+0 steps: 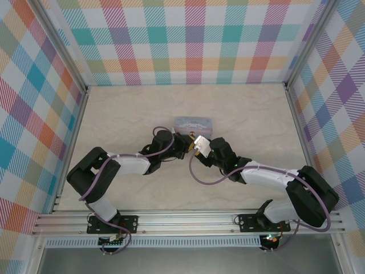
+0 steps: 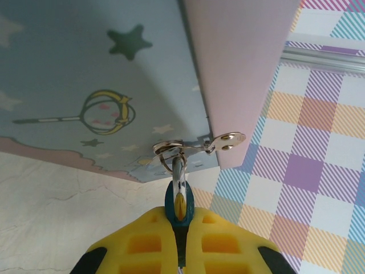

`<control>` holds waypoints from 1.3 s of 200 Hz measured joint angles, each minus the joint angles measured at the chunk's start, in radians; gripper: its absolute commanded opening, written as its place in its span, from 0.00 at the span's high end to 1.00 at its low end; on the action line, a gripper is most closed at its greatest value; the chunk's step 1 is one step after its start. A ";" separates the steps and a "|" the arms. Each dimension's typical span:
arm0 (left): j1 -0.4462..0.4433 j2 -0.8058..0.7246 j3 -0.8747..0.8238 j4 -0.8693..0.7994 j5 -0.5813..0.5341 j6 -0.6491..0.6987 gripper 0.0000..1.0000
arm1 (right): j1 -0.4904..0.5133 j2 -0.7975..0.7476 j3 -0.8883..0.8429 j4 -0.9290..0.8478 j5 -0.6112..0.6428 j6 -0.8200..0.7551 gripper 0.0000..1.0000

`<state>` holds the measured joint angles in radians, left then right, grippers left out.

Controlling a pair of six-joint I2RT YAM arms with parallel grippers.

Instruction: Unlock a padlock with a key

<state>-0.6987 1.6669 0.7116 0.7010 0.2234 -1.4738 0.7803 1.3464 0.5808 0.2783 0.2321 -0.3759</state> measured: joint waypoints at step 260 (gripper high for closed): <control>0.006 -0.002 -0.002 -0.029 0.019 0.001 1.00 | -0.074 0.051 0.068 -0.014 -0.196 0.172 1.00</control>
<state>-0.6922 1.6650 0.7094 0.6720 0.2420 -1.4731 0.7059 1.3975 0.6491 0.2642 0.0364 -0.2035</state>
